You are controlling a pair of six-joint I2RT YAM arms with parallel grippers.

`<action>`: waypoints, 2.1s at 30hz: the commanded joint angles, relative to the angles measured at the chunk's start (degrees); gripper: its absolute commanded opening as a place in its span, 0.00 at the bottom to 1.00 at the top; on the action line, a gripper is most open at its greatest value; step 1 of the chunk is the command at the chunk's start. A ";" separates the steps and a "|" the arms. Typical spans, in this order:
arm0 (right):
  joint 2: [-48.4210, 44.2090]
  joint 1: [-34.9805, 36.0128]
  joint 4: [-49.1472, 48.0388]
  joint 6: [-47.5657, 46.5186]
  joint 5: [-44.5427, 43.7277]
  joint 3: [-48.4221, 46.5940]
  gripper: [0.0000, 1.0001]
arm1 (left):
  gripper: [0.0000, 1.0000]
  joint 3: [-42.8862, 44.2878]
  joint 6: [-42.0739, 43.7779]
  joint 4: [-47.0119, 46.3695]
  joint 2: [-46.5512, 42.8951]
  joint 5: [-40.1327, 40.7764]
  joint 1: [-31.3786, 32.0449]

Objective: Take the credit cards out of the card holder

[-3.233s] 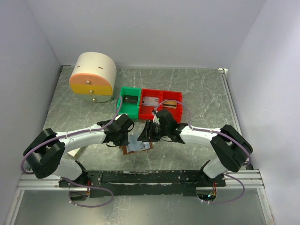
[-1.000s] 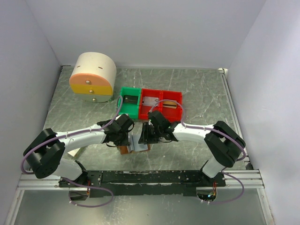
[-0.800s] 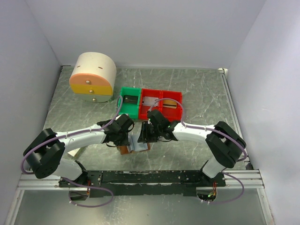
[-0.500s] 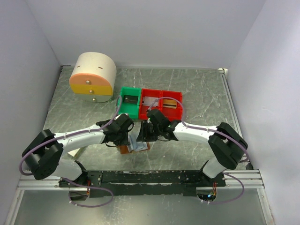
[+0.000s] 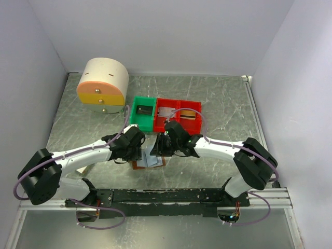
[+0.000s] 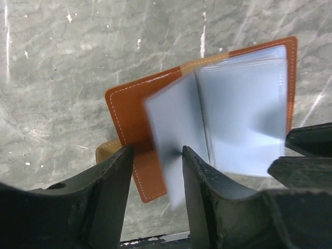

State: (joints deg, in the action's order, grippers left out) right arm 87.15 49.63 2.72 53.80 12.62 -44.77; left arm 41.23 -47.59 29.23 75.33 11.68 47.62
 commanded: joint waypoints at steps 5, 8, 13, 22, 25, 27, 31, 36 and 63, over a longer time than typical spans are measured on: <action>0.72 0.30 -2.19 1.50 -0.12 1.13 0.39 | 0.60 -4.85 0.18 -0.99 -1.09 -0.71 -2.33; 0.97 0.30 -2.58 1.69 0.21 1.35 0.39 | 0.53 -6.58 1.05 -4.30 -2.61 -4.12 -2.61; 1.55 0.25 -5.48 2.56 3.10 1.29 0.38 | 0.35 -7.39 2.41 -7.28 -2.98 -7.22 -2.62; 2.04 0.35 4.75 1.84 -6.95 -1.05 0.42 | 0.27 -7.05 3.33 -6.59 -1.55 -6.88 -2.62; 2.18 0.18 9.03 -0.02 -10.27 -2.28 0.44 | 0.26 -6.74 3.77 -6.38 -1.34 -6.79 -2.63; 2.44 0.13 9.40 -0.79 -9.81 -2.33 0.45 | 0.25 -6.61 4.02 -6.37 -1.12 -6.98 -2.62; 3.39 0.16 8.08 -0.93 -8.24 -1.82 0.45 | 0.23 -6.52 4.32 -6.80 -0.78 -7.44 -2.62; 4.75 0.38 5.85 -0.33 -6.21 -1.10 0.45 | 0.23 -6.43 4.64 -7.30 -0.41 -8.16 -2.64; 5.00 5.90 20.07 -3.35 -16.69 -12.19 0.39 | 0.19 -5.50 5.33 -7.03 0.75 -8.36 -2.62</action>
State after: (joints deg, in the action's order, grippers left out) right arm 91.35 54.61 18.50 50.65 0.71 -54.94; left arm 34.94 -42.85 23.35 75.77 4.43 45.19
